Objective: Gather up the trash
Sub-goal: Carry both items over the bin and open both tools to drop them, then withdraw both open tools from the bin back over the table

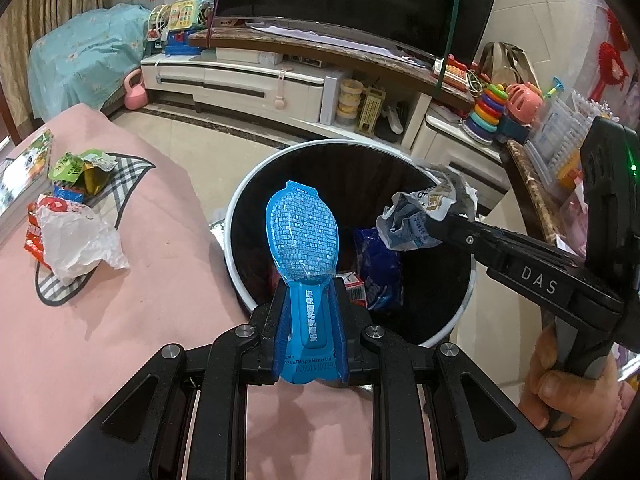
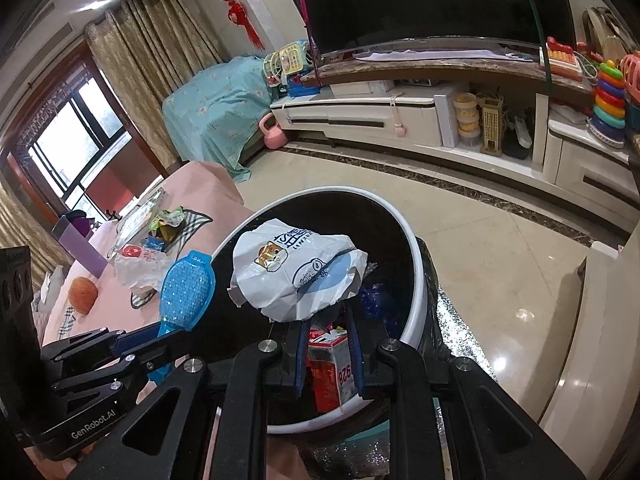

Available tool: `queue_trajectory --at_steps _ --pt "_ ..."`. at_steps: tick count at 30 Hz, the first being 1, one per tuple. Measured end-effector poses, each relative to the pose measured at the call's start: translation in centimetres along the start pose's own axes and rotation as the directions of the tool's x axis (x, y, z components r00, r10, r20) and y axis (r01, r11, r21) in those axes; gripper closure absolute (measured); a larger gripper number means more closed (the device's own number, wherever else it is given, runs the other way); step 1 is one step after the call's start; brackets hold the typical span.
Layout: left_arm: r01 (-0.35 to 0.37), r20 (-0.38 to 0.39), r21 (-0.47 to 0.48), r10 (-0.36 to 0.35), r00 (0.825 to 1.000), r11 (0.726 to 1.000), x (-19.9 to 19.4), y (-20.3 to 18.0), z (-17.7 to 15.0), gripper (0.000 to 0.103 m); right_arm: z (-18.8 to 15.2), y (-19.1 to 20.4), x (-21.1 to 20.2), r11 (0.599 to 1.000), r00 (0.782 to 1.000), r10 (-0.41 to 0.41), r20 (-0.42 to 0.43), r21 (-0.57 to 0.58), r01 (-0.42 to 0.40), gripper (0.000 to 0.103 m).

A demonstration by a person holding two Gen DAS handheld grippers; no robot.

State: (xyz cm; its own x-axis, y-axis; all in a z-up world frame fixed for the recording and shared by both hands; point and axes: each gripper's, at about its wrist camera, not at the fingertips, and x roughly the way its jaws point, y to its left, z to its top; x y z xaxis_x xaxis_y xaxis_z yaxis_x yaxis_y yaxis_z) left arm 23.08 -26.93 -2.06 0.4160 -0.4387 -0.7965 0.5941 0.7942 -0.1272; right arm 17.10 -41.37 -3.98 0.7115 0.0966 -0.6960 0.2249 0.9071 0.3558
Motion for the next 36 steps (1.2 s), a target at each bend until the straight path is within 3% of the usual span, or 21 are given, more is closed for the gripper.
queue_trajectory --at_steps 4,5,6,8,16,19,24,29,36 --pt "-0.001 -0.012 -0.014 0.001 1.000 1.000 0.3 0.2 0.2 0.084 0.2 -0.3 0.4 1.000 1.000 0.005 -0.012 0.011 -0.005 0.081" --pt "0.002 -0.016 -0.023 -0.003 1.000 1.000 0.4 0.4 0.2 0.077 0.2 -0.4 0.4 1.000 1.000 0.005 -0.013 0.014 -0.005 0.081" --pt "0.004 -0.020 -0.036 -0.005 1.000 0.999 0.4 0.6 0.2 0.062 0.3 -0.5 0.5 1.000 1.000 0.005 -0.014 0.017 -0.004 0.077" --pt "0.000 -0.001 -0.057 0.000 1.000 0.998 0.0 0.9 0.1 0.050 0.3 -0.7 0.5 1.000 1.000 0.004 -0.012 0.026 -0.004 0.067" --pt "-0.007 0.052 -0.099 0.012 0.999 0.995 -2.0 2.5 -0.9 0.050 0.2 -0.6 -0.5 0.999 1.000 0.020 0.020 0.042 -0.020 0.055" --pt "-0.006 0.055 -0.126 0.013 0.998 0.992 -2.6 3.5 -1.8 0.050 0.1 0.2 -1.0 0.999 0.999 0.035 0.034 0.036 -0.036 0.046" --pt "-0.010 0.045 -0.195 0.019 0.999 0.981 -3.3 5.9 -3.8 0.049 -0.3 1.9 -1.3 0.996 0.996 0.080 0.048 0.025 -0.081 0.022" --pt "-0.030 0.034 -0.267 0.040 0.999 0.963 -4.1 8.4 -6.1 0.048 -1.1 4.0 -1.4 0.994 0.993 0.112 0.046 0.004 -0.113 0.015" --pt "-0.065 0.025 -0.362 0.079 0.997 0.930 -5.7 12.0 -9.4 0.047 -2.1 7.2 -0.8 0.989 0.989 0.144 0.028 -0.038 -0.143 0.013"
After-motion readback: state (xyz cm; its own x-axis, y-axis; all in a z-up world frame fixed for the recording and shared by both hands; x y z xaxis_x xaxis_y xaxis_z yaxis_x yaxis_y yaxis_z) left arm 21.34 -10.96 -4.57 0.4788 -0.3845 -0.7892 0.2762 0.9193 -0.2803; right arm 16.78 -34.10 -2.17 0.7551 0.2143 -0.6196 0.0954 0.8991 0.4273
